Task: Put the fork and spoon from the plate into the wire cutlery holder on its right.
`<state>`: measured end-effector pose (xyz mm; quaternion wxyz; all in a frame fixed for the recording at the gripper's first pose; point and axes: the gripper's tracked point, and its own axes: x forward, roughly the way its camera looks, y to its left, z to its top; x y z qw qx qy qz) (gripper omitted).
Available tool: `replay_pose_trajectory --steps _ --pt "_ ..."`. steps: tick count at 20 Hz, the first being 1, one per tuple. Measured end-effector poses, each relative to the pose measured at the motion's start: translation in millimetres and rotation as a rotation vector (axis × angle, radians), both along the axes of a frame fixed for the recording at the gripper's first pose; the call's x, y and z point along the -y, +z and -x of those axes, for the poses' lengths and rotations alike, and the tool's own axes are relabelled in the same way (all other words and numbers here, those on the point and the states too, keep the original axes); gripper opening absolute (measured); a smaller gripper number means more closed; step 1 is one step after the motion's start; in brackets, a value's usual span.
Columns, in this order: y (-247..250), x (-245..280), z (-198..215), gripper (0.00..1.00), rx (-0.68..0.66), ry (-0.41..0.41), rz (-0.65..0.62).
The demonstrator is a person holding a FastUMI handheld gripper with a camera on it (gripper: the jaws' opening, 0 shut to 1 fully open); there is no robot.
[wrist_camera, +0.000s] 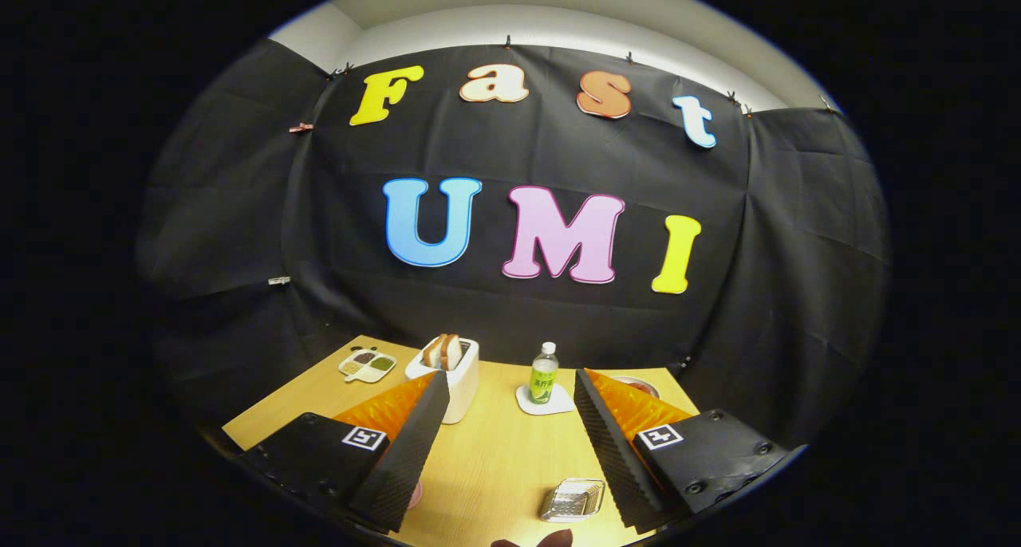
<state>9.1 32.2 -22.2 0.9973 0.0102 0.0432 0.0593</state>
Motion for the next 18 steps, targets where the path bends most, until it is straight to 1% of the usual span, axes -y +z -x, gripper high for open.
replay_pose_trajectory --steps 4,6,7,9,10,13,18 --pt "-34 -48 9 0.98 -0.178 0.182 -0.010" --pt "-60 -71 16 0.98 -0.309 0.267 -0.035" --pt "-74 -84 23 0.99 -0.388 0.316 -0.069" --pt "-108 -110 33 1.00 -0.540 0.385 -0.121" --pt "-123 -118 34 0.99 -0.592 0.400 -0.127" --pt "-175 -137 40 0.98 -0.746 0.439 -0.078" --pt "-244 -179 43 0.96 -0.921 0.490 -0.038"
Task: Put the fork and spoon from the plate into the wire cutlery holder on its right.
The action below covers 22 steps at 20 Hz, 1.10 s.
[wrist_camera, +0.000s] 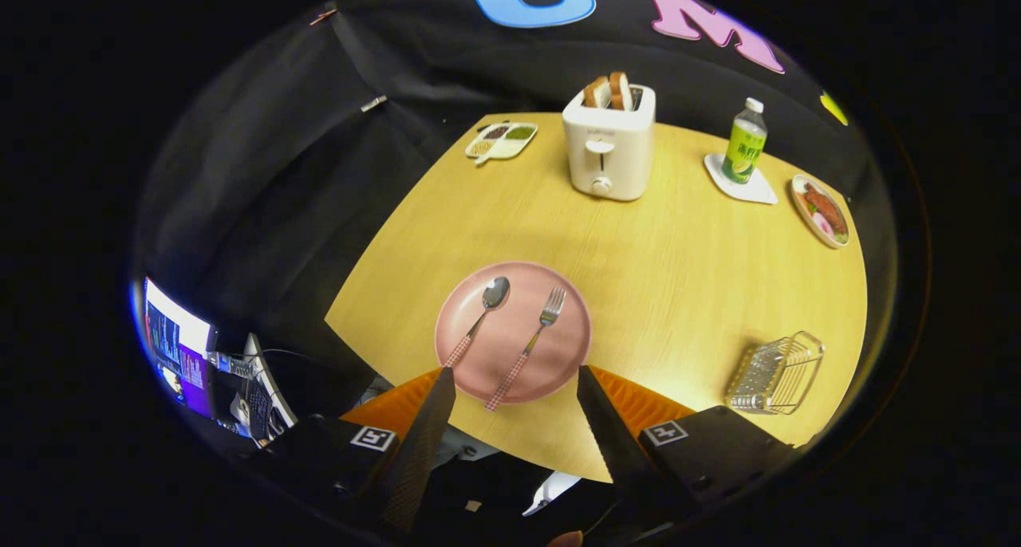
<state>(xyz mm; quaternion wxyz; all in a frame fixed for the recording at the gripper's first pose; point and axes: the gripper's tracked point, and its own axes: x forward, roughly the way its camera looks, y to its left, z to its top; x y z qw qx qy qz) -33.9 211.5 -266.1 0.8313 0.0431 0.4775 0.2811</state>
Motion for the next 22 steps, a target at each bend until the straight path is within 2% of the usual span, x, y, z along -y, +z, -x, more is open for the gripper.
replay_pose_trajectory --steps 2,8,9,13,14,15,16,21,22 --pt "-29 -12 -3 0.86 -0.063 0.002 0.023" --pt "-93 -27 -5 0.85 -0.190 -0.028 0.118" --pt "-99 -30 -7 0.78 -0.196 -0.040 0.120" --pt "-119 -34 -8 0.77 -0.226 -0.041 0.165" --pt "-121 -36 -7 0.73 -0.242 -0.051 0.167" --pt "-125 -38 -7 0.65 -0.254 -0.062 0.167" --pt "-128 -39 -7 0.61 -0.266 -0.072 0.164" --pt "-129 -41 -5 0.15 -0.317 -0.109 0.107" --pt "-125 -38 -7 0.12 -0.319 -0.111 0.090"
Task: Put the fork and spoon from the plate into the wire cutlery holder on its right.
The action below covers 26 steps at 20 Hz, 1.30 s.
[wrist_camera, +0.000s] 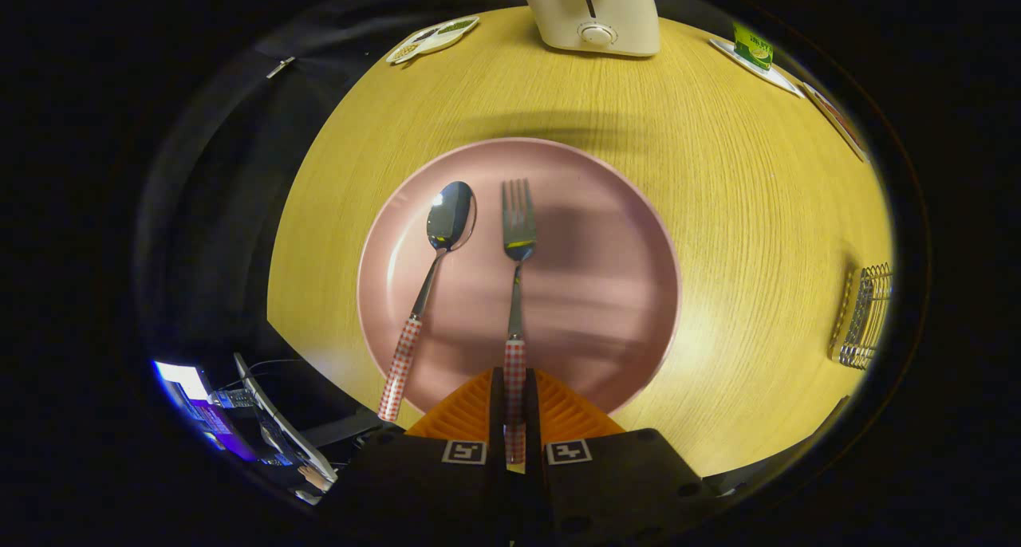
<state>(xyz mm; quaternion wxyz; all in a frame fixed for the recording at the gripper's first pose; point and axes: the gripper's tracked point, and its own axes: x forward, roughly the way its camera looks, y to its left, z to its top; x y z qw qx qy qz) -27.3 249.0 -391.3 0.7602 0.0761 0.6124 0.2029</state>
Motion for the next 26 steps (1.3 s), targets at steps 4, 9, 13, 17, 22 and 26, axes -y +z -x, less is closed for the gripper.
replay_pose_trajectory --steps 4,9,13,17,22,26 --pt "21 11 -2 0.12 0.002 -0.023 -0.068" --pt "75 61 1 0.12 0.071 0.003 -0.151" --pt "111 139 -9 0.12 0.170 0.012 -0.108" --pt "126 233 -2 0.12 0.175 0.058 0.022" --pt "134 307 19 0.12 0.041 0.058 0.066" --pt "120 349 39 0.12 -0.150 0.116 0.137"
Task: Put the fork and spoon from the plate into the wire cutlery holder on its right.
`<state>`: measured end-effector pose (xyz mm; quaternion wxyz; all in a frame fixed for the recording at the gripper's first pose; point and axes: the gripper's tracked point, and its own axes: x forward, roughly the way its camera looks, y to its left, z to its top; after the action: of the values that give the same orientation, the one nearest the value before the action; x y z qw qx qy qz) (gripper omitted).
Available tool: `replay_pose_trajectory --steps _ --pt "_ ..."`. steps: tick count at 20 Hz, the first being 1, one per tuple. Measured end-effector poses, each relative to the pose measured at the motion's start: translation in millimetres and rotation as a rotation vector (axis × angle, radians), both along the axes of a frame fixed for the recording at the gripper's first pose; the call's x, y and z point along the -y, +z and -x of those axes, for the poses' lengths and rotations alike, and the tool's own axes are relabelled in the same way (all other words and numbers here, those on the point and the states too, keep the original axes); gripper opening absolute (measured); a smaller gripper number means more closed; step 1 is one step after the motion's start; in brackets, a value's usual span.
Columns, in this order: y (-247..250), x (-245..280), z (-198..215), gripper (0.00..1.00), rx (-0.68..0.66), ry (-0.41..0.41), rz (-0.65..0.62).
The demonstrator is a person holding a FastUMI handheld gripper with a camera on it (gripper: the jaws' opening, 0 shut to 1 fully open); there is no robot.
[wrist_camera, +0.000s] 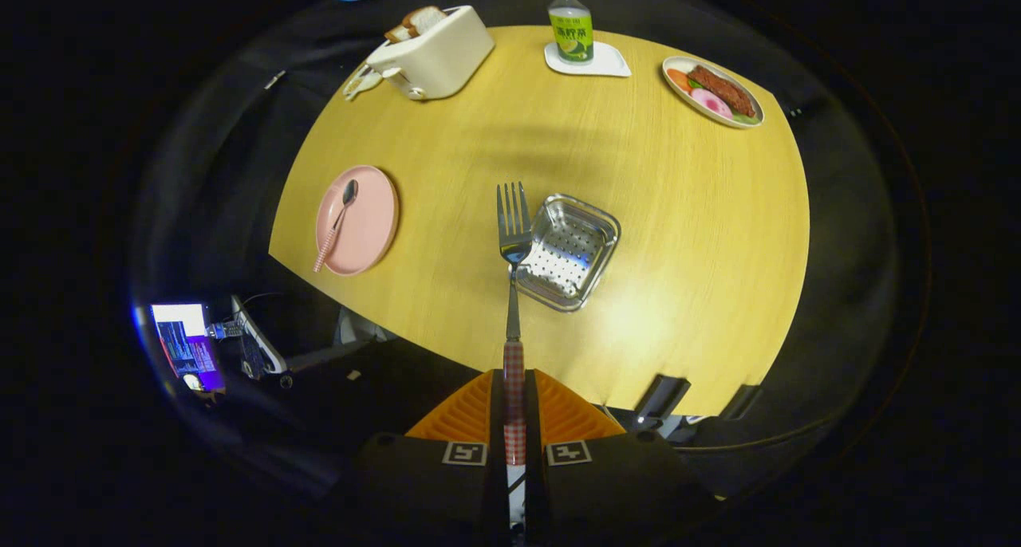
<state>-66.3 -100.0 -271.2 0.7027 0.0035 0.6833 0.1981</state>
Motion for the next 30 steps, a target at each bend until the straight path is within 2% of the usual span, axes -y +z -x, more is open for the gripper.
replay_pose_trajectory --steps 3,7,11,14,21,24,27,30 --pt "-17 20 3 0.12 -0.147 0.062 0.080" --pt "-28 20 -12 0.12 -0.299 0.088 0.128" --pt "-40 23 -31 0.12 -0.402 0.060 0.202" --pt "-48 16 -41 0.12 -0.437 0.040 0.213" --pt "-55 6 -57 0.16 -0.396 0.021 0.185" --pt "-46 5 -67 0.17 -0.315 0.012 0.138" --pt "-24 5 -73 0.26 -0.206 0.004 0.098" --pt "7 -16 -79 0.26 -0.071 -0.014 0.012"
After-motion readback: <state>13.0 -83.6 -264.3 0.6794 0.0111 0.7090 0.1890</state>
